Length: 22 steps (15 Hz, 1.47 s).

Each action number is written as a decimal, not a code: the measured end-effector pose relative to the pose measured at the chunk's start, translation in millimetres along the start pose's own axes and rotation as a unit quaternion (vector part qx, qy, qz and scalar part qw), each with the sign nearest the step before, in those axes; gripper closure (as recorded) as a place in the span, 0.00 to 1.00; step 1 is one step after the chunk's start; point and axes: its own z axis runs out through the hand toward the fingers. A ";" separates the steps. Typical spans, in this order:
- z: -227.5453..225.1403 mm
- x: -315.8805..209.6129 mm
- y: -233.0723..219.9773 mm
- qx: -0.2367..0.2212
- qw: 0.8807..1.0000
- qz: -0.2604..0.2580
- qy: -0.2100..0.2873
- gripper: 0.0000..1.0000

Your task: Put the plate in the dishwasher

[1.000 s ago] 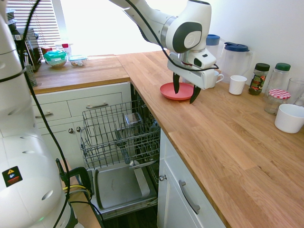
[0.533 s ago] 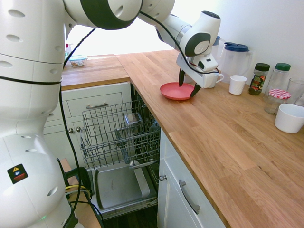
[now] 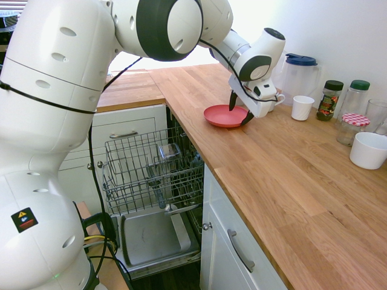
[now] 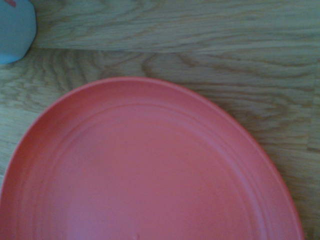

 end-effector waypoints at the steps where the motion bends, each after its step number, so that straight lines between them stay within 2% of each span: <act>1: 1.6 1.3 0.4 0.000 1.000 0.002 -0.001 0.00; 2: 1.6 2.1 0.7 0.001 1.000 0.003 -0.002 1.00; 22: 16.6 7.7 7.5 -0.003 0.999 -0.022 -0.030 1.00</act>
